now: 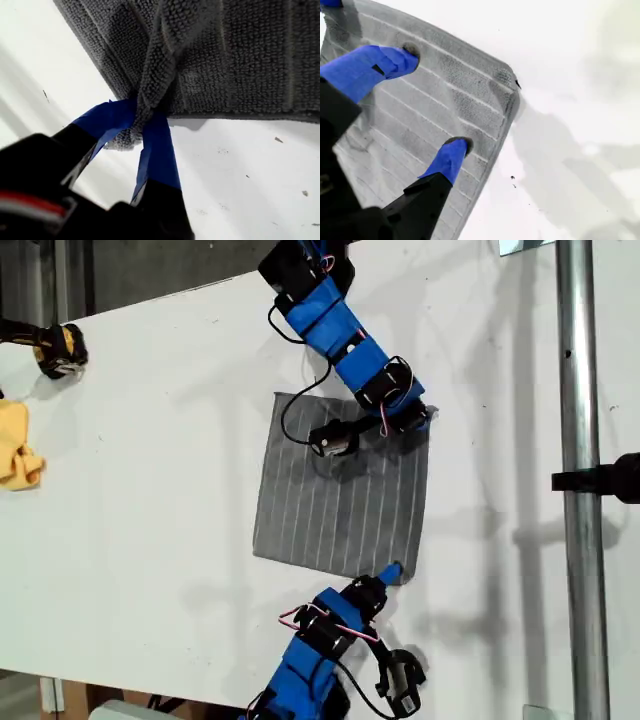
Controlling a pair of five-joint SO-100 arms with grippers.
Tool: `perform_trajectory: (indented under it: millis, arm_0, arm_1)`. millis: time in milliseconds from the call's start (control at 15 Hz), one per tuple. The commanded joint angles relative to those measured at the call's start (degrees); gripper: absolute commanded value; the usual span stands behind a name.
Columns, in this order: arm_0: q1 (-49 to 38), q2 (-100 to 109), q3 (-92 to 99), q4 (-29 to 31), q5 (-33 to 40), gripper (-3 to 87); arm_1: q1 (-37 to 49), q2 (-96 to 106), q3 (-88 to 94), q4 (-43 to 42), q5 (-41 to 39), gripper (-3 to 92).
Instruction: Grasp corners of a towel and fold twice.
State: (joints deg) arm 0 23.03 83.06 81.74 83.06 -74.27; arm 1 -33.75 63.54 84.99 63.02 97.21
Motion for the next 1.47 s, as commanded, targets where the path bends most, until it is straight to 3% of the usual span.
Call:
perform_trajectory:
  millis: [0,200,467,800,1000,1267,1400]
  arm_0:
    - [-0.2,-3.6,-1.6,-2.7,-1.0,30.5]
    - [-0.4,-12.1,-1.2,-9.5,-2.8,28.8]
    - [-0.5,-14.7,2.7,-14.2,-5.5,22.9]
    - [-0.4,-14.4,10.6,-16.4,-13.8,11.7]
    - [0.4,-14.6,10.7,-19.5,-15.8,-1.0]
    - [2.7,-16.9,-12.0,-4.7,-13.0,-1.1]
    - [4.7,-17.8,-20.3,-1.6,-10.8,-1.1]
  arm_1:
    - [0.7,2.9,-0.9,-0.1,-0.7,-0.2]
    - [0.5,3.5,-1.1,0.0,-0.7,-0.2]
    - [-0.1,3.7,-1.1,0.0,-0.3,-0.2]
    - [-0.7,3.9,-0.6,0.2,0.8,-0.2]
    - [-0.8,4.1,-0.6,0.4,1.2,-0.2]
    - [-1.1,6.7,-1.3,2.2,1.2,-0.2]
    - [-3.4,9.8,-1.0,5.4,2.6,-0.2]
